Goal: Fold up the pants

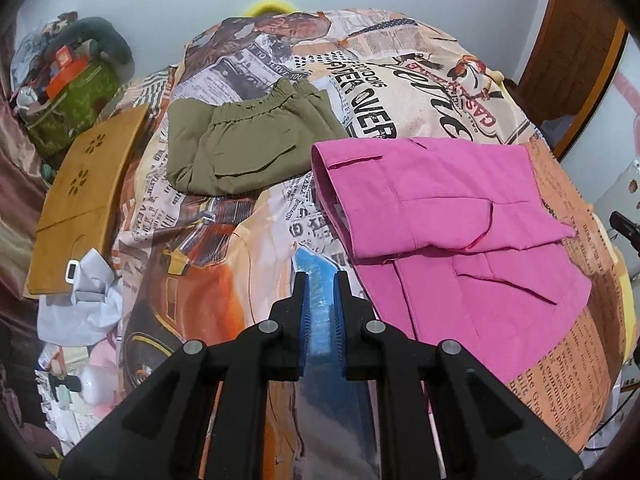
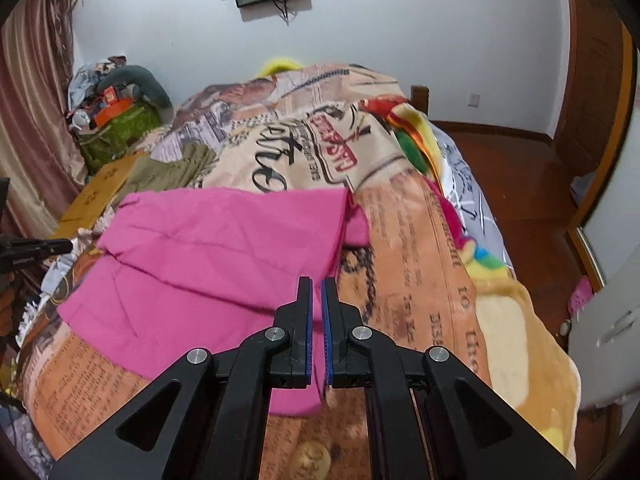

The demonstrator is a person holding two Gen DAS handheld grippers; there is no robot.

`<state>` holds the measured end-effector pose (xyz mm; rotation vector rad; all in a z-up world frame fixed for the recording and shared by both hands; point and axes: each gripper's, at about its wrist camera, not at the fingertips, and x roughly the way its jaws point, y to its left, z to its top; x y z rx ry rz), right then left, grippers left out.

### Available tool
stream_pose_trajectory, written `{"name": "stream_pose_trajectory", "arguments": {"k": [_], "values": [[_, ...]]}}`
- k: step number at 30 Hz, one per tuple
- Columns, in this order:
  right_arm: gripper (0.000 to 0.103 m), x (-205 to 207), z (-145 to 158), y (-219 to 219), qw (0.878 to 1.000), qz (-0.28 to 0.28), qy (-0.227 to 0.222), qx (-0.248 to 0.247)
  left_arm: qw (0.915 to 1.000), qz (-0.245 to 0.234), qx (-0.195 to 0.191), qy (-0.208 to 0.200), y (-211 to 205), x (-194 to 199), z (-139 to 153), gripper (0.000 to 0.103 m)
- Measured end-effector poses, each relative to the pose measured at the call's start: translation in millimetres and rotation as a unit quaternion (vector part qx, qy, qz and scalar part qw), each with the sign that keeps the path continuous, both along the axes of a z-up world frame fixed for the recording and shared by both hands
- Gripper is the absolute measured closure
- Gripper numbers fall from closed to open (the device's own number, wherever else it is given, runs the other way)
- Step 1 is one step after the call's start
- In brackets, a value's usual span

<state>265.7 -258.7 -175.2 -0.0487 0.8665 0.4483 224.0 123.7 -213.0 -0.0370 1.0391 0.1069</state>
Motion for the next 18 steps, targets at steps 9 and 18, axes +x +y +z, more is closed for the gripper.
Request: {"name": "stream_pose_trajectory", "arguments": {"k": [9, 18], "values": [[0.06, -4.0, 9.3, 29.8, 0.999, 0.046, -0.009, -0.002, 0.9986, -0.041, 0.028, -0.02, -32.1, 13.5, 13.1, 0.062], [0.048, -1.0, 1.4, 74.3, 0.994, 0.112, -0.004, -0.008, 0.9915, -0.115, 0.058, -0.015, -77.8, 34.6, 6.2, 0.034]]}}
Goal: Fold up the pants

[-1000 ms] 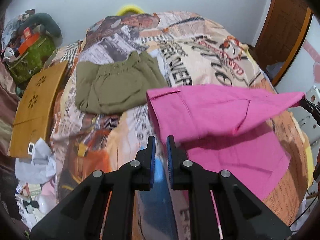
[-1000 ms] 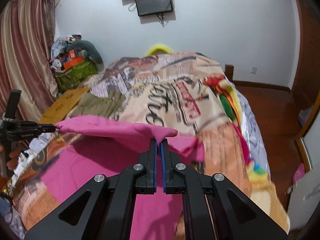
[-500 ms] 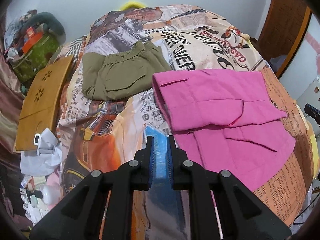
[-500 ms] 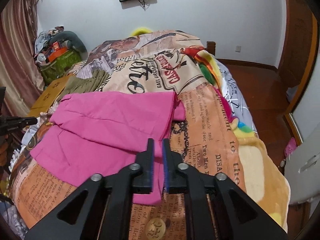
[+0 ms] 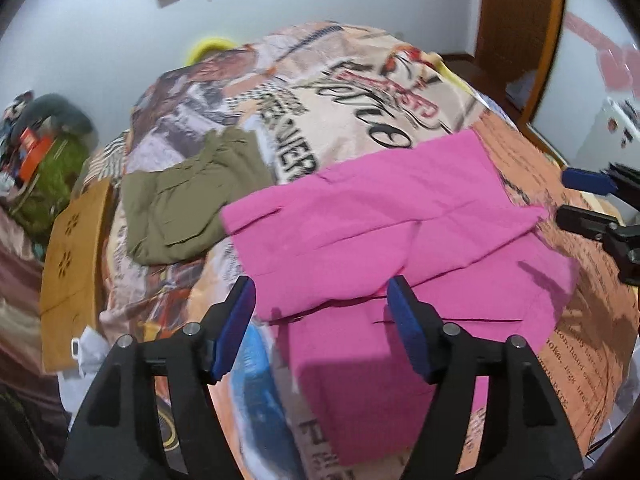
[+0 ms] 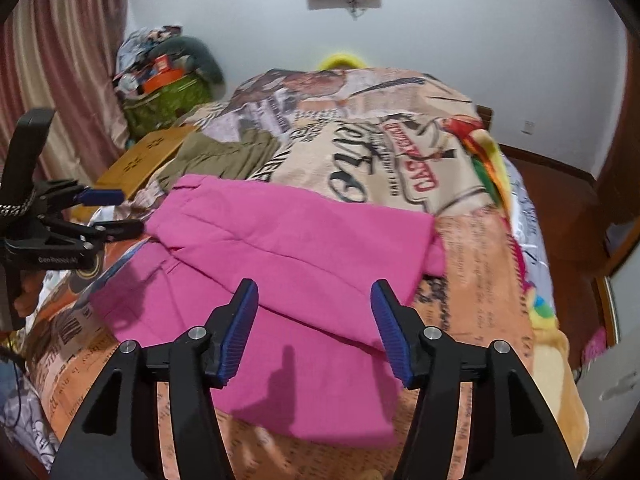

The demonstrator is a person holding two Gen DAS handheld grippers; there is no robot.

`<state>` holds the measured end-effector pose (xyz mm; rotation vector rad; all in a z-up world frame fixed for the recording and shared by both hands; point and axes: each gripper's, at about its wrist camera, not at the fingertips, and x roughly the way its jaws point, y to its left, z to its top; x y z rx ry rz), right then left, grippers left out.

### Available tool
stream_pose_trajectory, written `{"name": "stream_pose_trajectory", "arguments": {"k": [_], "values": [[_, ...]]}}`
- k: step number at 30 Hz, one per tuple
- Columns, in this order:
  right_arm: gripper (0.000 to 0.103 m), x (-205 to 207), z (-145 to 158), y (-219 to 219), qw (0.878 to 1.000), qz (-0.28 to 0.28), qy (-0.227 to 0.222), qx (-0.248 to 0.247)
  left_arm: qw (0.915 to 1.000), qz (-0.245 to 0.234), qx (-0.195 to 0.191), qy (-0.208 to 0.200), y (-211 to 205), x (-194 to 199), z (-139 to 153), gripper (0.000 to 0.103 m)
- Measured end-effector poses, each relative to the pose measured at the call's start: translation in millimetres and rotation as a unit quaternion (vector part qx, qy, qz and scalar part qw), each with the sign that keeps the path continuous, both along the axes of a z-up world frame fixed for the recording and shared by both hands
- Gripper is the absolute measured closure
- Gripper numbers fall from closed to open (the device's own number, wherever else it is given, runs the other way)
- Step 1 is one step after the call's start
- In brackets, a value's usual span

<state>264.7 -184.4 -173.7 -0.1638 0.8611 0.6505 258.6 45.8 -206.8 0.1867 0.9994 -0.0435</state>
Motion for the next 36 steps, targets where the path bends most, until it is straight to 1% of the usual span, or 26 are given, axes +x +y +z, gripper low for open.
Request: {"name": "stream_pose_trajectory", "arguments": {"k": [4, 7, 9, 10, 12, 16, 19, 22, 26, 28, 30, 31, 32, 33, 34, 36], "values": [[0.048, 1.6, -11.5, 15.5, 1.0, 0.025, 0.015, -0.007, 0.9993, -0.029, 0.014, 0.019, -17.7, 9.8, -14.0, 0.032], [0.048, 5.1, -21.3, 23.6, 0.999, 0.04, 0.028, -0.015, 0.998, -0.049, 0.016, 0.038, -28.2, 15.9, -26.6, 0.032], [0.048, 6.9, -27.2, 29.5, 0.998, 0.049, 0.037, -0.021, 0.9967, -0.06, 0.018, 0.051, -32.6, 19.7, -34.2, 0.03], [0.048, 7.7, -29.5, 31.6, 0.998, 0.052, 0.041, -0.022, 0.9961, -0.065, 0.012, 0.059, -34.2, 21.3, -38.3, 0.029], [0.048, 9.0, -34.9, 35.2, 0.997, 0.061, 0.049, -0.025, 0.9958, -0.065, 0.005, 0.063, -34.8, 24.8, -42.5, 0.025], [0.048, 10.1, -39.5, 41.1, 0.996, 0.076, 0.044, -0.023, 0.9961, -0.061, 0.001, 0.064, -32.6, 33.6, -44.6, 0.025], [0.048, 11.9, -43.4, 46.7, 0.995, 0.088, 0.051, -0.024, 0.9964, -0.057, -0.006, 0.063, -29.3, 39.1, -43.2, 0.025], [0.048, 12.2, -46.2, 52.5, 0.994, 0.094, 0.041, -0.023, 0.9967, -0.056, -0.009, 0.058, -26.1, 41.9, -38.3, 0.025], [0.049, 15.2, -48.6, 59.8, 0.994, 0.101, 0.033, -0.025, 0.9967, -0.05, -0.024, 0.06, -20.1, 46.8, -34.2, 0.025], [0.052, 17.2, -50.3, 64.0, 0.994, 0.104, 0.031, -0.03, 0.9965, -0.048, -0.027, 0.063, -18.6, 48.8, -34.5, 0.025], [0.06, 18.9, -50.7, 67.0, 0.993, 0.106, 0.031, -0.033, 0.9965, -0.05, -0.025, 0.062, -19.2, 47.9, -33.8, 0.025], [0.06, 19.4, -50.8, 67.9, 0.993, 0.107, 0.032, -0.033, 0.9965, -0.052, -0.025, 0.06, -19.4, 46.8, -33.5, 0.025], [0.064, 20.0, -50.3, 68.3, 0.993, 0.107, 0.029, -0.034, 0.9964, -0.054, -0.027, 0.06, -20.0, 45.6, -33.2, 0.025], [0.072, 20.6, -49.8, 68.7, 0.993, 0.106, 0.027, -0.034, 0.996, -0.057, -0.03, 0.061, -20.6, 44.7, -33.5, 0.025], [0.076, 20.9, -49.2, 68.8, 0.993, 0.106, 0.025, -0.035, 0.9956, -0.059, -0.034, 0.064, -21.3, 43.9, -34.2, 0.025], [0.089, 21.7, -45.9, 66.7, 0.994, 0.101, 0.018, -0.025, 0.9949, -0.066, -0.035, 0.067, -23.6, 41.9, -36.0, 0.025]]}}
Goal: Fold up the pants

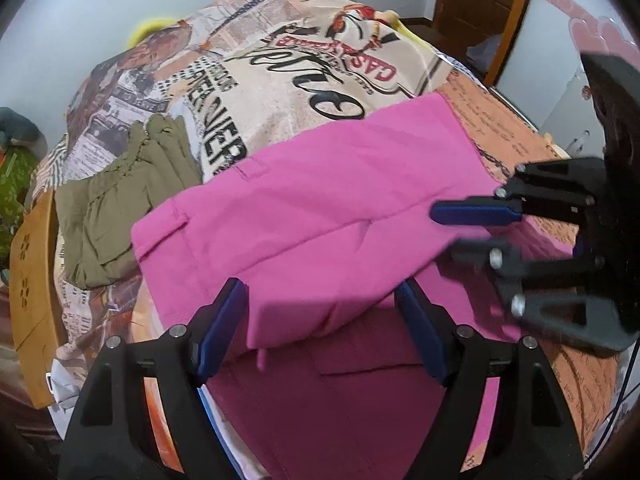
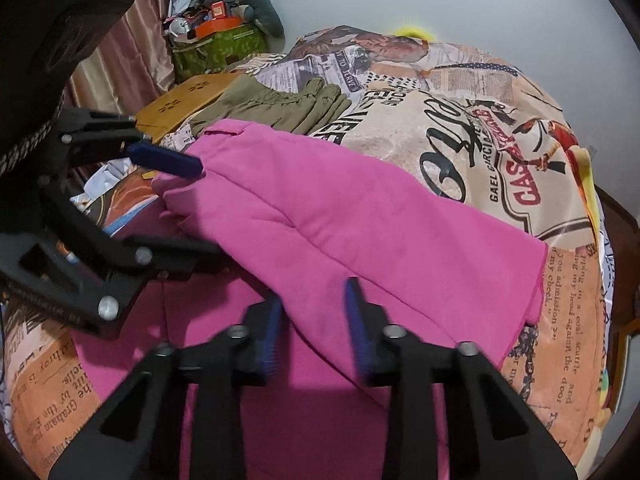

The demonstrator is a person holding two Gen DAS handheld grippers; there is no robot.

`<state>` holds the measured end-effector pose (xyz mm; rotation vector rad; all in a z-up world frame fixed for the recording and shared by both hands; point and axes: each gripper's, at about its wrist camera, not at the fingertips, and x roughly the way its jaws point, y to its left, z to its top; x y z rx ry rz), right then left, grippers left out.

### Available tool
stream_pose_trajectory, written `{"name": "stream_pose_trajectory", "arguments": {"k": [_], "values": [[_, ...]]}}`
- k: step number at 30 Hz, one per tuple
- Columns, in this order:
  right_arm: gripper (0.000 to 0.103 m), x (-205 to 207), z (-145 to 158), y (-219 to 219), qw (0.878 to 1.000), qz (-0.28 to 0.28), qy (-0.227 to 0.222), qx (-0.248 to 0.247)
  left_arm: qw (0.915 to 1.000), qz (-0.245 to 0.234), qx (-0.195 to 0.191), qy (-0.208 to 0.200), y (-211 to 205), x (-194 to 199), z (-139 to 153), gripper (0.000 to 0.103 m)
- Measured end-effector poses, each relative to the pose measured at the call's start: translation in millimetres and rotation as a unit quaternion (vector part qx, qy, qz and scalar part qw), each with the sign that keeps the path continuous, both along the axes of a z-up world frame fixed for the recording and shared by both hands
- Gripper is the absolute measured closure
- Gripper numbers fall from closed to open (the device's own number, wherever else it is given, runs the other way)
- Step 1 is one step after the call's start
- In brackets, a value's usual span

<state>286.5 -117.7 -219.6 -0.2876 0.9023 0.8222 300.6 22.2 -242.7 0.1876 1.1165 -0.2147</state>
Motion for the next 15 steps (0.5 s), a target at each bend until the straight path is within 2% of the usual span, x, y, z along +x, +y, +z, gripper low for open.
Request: {"name": "stream_pose_trajectory", "arguments": {"k": [5, 7, 9, 10, 11, 15], "values": [[0.093, 1.8, 8.6, -2.6, 1.0, -0.009, -0.012, 0.018, 0.9998, 0.002, 0.019, -0.007, -3.0, 1.9, -4.9, 0.025], [0.094, 2.1, 11.0, -2.2, 1.0, -0.009, -0.014, 0.02, 0.9998, 0.006, 0.015, -0.01, -1.3, 4.2, -3.8, 0.035], [0.095, 2.8, 12.9, -1.6, 1.0, -0.009, -0.017, 0.023, 0.9996, 0.015, 0.015, -0.018, 0.2, 5.9, -0.8, 0.058], [0.095, 2.9, 13.6, -1.2, 1.0, -0.008, -0.016, 0.023, 0.9996, 0.015, 0.011, -0.019, 0.6, 6.7, 0.6, 0.063], [0.095, 2.8, 14.0, -0.4, 1.0, -0.007, -0.016, 0.022, 0.9997, 0.015, 0.005, -0.021, 0.5, 7.1, 2.5, 0.073], [0.096, 0.7, 20.0, 0.3, 0.999, -0.005, -0.023, 0.023, 0.999, 0.012, 0.017, -0.039, -5.9, 4.7, 10.6, 0.09]]}}
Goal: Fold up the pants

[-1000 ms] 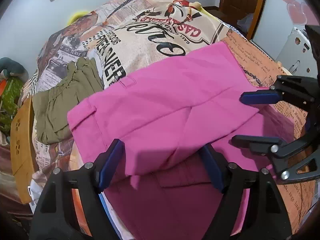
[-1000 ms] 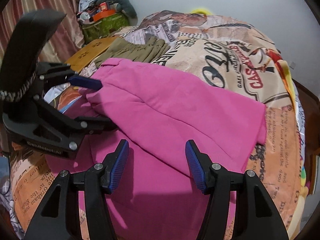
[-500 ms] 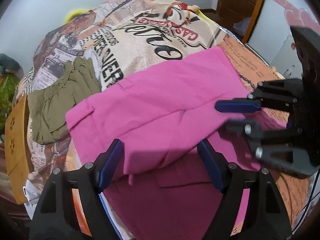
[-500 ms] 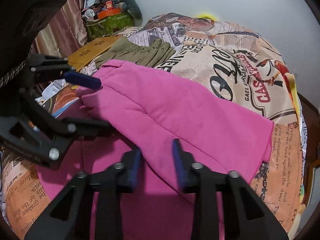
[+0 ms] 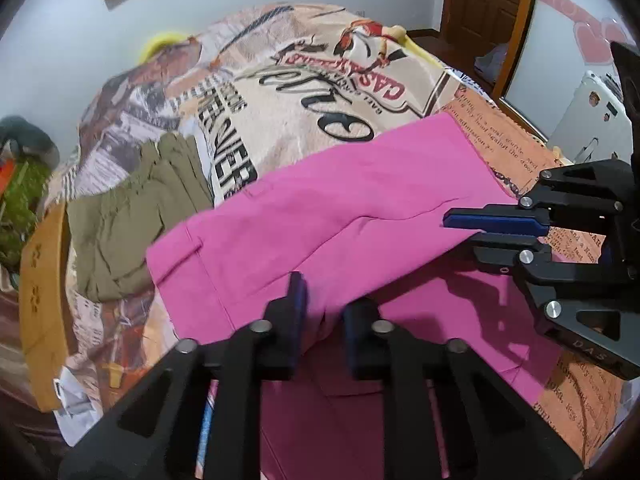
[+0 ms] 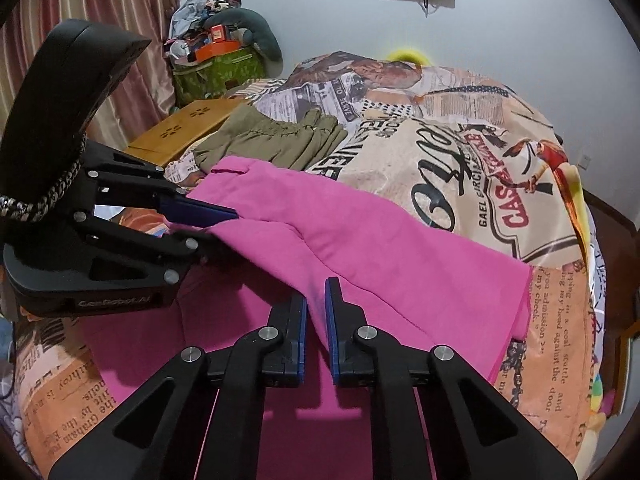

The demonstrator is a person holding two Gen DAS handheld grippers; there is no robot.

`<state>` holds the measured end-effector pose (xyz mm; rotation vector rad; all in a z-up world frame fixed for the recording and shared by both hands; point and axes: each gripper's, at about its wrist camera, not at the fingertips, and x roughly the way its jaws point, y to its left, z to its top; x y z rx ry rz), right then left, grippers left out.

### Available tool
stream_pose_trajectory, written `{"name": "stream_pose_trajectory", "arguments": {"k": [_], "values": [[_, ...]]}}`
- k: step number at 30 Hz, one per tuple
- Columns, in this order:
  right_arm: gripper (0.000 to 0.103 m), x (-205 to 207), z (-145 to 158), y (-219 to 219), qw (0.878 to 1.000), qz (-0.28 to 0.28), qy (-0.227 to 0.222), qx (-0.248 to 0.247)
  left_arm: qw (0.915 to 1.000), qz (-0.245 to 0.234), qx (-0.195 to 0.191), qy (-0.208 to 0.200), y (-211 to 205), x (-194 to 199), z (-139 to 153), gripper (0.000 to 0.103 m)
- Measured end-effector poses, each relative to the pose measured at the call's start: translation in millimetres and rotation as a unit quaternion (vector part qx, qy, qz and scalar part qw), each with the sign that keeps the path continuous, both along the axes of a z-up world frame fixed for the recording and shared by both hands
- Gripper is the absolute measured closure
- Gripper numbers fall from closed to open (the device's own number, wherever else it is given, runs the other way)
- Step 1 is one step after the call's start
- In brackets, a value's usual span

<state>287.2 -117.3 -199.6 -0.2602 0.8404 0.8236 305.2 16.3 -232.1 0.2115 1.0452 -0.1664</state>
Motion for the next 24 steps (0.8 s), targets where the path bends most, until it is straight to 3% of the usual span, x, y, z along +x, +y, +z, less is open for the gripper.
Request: {"name": "stream_pose_trajectory", "arguments": {"k": [15, 24], "values": [[0.096, -25.0, 39.1, -21.6, 0.999, 0.005, -0.026, 0.019, 0.9993, -0.017, 0.002, -0.035, -21.8, -40.3, 43.0, 0.093], [0.096, -49.4, 41.8, -28.5, 0.999, 0.023, -0.025, 0.01, 0.9997, -0.015, -0.006, -0.015, -28.9, -69.0, 42.0, 0.093]]}}
